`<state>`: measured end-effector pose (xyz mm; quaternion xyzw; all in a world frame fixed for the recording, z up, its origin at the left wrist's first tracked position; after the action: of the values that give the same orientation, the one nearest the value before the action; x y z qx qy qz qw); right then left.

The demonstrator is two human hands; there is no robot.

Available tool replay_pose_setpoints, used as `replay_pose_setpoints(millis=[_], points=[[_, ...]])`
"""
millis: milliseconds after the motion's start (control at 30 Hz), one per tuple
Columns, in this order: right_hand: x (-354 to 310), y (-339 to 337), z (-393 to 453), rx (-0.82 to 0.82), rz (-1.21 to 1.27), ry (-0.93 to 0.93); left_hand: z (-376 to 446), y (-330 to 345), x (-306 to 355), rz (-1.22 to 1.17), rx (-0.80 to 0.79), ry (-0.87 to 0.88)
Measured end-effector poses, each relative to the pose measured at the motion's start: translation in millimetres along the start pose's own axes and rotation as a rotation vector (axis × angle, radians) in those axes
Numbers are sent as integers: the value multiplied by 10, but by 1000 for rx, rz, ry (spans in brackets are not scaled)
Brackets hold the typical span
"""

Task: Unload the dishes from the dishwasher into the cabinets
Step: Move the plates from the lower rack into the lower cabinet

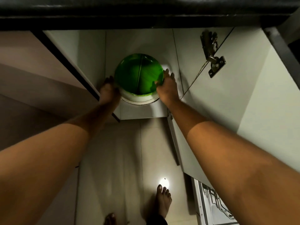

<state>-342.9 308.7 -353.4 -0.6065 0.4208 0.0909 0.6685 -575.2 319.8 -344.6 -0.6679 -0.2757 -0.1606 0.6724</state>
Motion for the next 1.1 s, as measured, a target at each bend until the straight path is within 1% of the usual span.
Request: replay_pose_setpoints(millis=[67,100,133,167,200,233,300,400,467,600,700,833,933,1100], points=[[30,-74,-413,146,-161,-257,-277,-30,42,126,-1,219],[49,-73,-666,180,-239,-410,-509,20,9,191,-54,350],[88,-35,-905,159,-322,-551,-729,87,-44,280,-108,477],[162,44,-1095,93,-412,-664,-929,167,-102,400,-165,593],[242,127,-1237,14,-497,-738,-1065,257,-175,537,-191,694],[314,192,-1316,-45,-559,-781,-1141,344,-248,643,-206,736],[388,252,-1347,-77,-612,-784,-1201,434,-331,783,-173,741],[438,342,-1263,-89,-654,-720,-1108,524,-344,800,-123,714],[457,404,-1163,-112,-657,-684,-1013,602,-320,801,-146,683],[383,460,-843,-118,-689,-658,-775,668,-149,681,-207,615],[264,474,-612,-136,-722,-634,-532,661,-45,748,-238,592],[120,515,-421,-212,-723,-625,-272,633,9,712,-324,533],[51,530,-410,-214,-730,-640,-215,609,20,700,-339,526],[-81,371,-576,-159,-630,-640,-392,496,142,681,-336,586]])
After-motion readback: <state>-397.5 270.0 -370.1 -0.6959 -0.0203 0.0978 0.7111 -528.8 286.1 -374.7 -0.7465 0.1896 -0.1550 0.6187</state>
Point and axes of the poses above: each hand's wrist, its own z-axis towards the middle knuckle, its own y-axis out of the palm, x = y × z, the point moved 6 cm from there along z, towards the middle knuckle, and after that the axes turned 11 degrees about x, right-handed, at the moved point
